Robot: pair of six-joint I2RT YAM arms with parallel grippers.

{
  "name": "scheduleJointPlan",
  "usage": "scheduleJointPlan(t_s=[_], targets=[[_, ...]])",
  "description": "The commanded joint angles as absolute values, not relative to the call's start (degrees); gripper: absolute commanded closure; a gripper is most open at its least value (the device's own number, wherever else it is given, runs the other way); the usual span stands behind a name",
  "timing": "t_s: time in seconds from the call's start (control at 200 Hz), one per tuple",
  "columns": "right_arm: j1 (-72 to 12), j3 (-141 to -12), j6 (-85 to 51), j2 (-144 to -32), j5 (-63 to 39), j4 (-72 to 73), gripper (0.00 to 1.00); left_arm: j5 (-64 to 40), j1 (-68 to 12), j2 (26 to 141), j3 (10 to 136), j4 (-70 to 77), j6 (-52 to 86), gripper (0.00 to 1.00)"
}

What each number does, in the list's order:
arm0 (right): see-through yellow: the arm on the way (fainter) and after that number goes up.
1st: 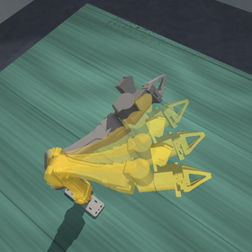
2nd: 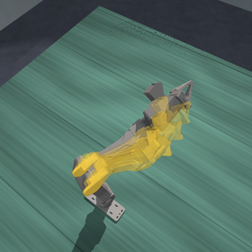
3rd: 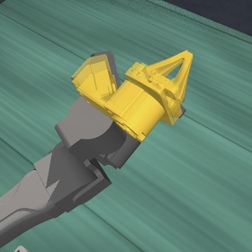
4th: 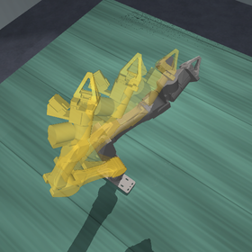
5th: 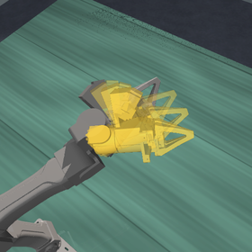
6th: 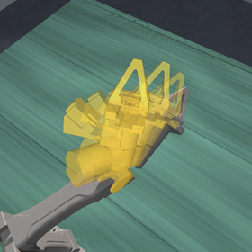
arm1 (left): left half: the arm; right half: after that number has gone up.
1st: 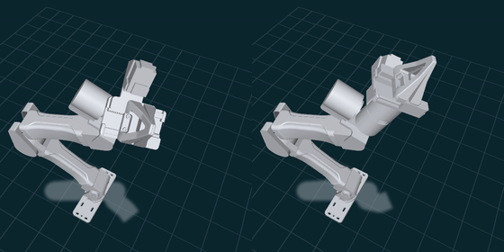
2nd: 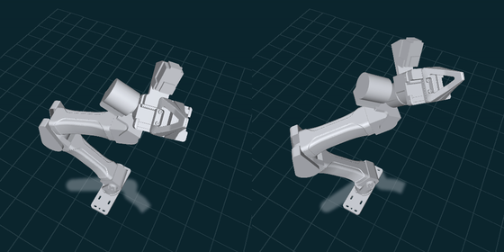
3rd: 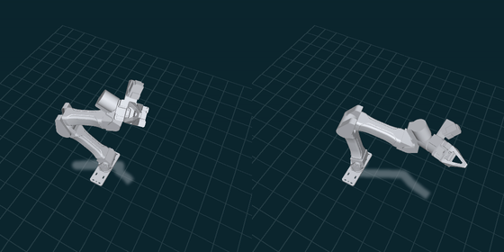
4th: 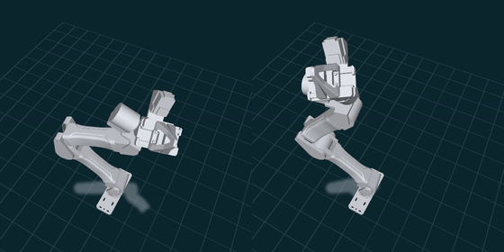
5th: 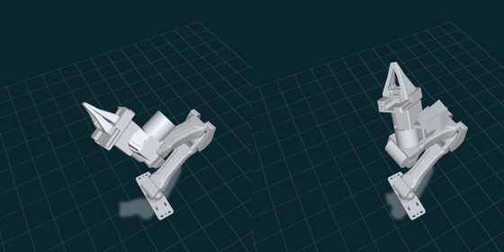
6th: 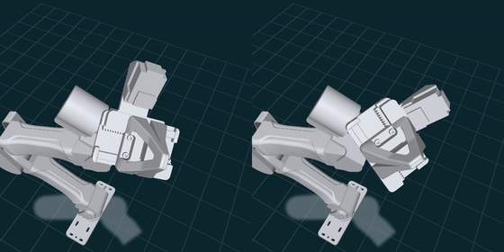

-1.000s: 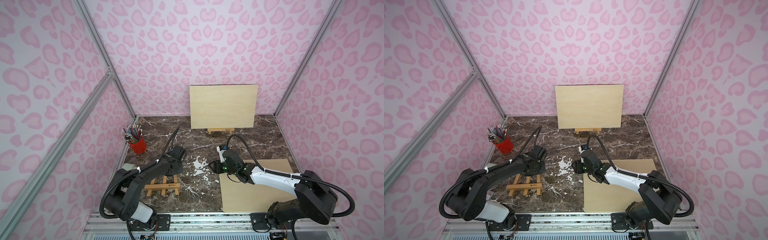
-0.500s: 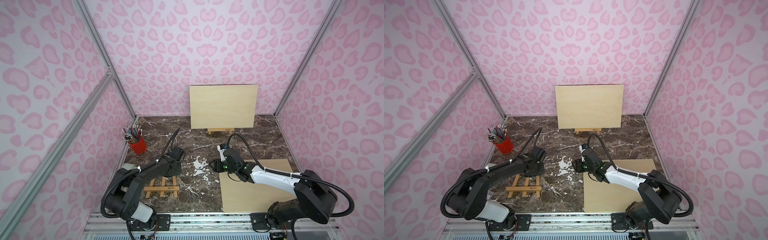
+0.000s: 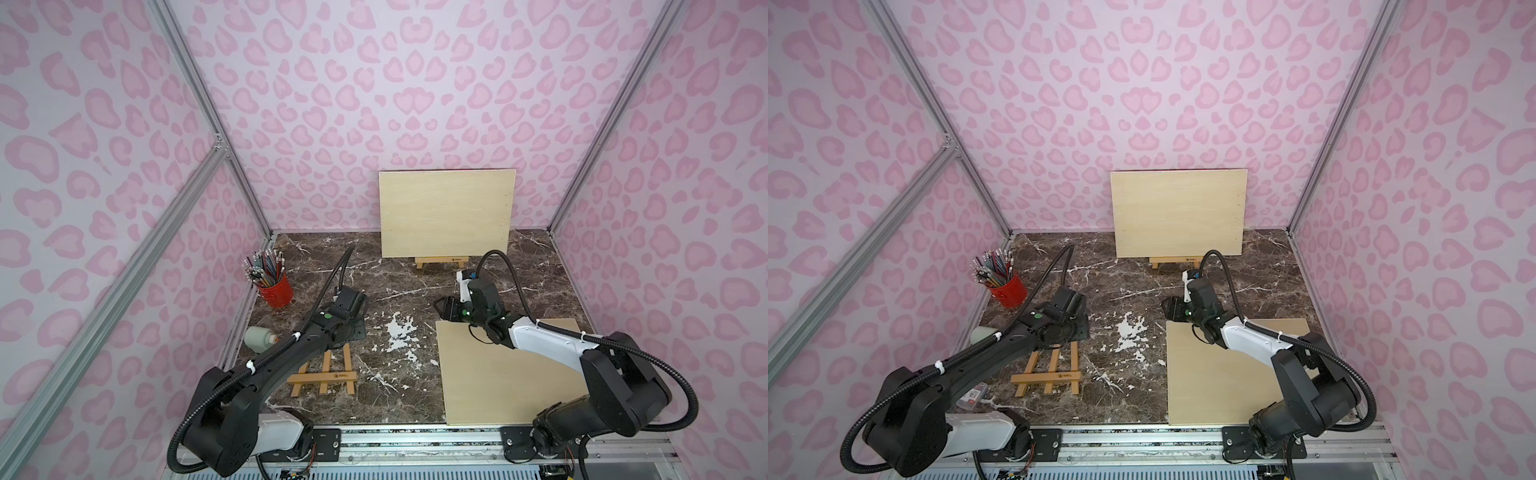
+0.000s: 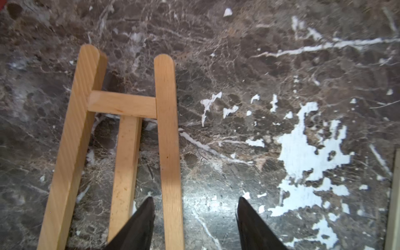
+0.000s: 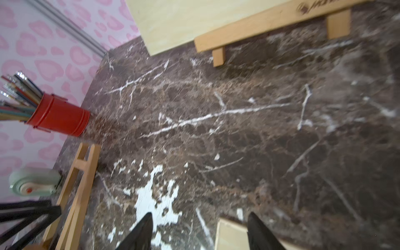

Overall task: Disassemble the easel
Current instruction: Adjust the easel at the center of the board, then move the easel to the center of the board.

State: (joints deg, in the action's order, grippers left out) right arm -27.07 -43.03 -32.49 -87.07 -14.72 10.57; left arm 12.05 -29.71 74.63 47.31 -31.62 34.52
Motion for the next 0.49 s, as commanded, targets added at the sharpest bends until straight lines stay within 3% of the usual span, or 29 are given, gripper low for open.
scheduleJointPlan(t_s=[0.0,0.305,0.49], targets=[[-23.13,-44.72,-33.38,-90.98,-17.54,18.27,0.28,12.96,-30.4,73.2,48.35,-31.35,33.32,0.31],[-14.51,-49.27,-44.74,-105.86,-22.8,40.07,0.27,10.13,-31.81,70.66,46.79,-24.13,32.44,0.22],[-13.36,-51.74,-48.67,-112.01,-22.03,47.53,0.27,9.52,-32.08,71.64,47.17,-23.08,30.97,0.19]])
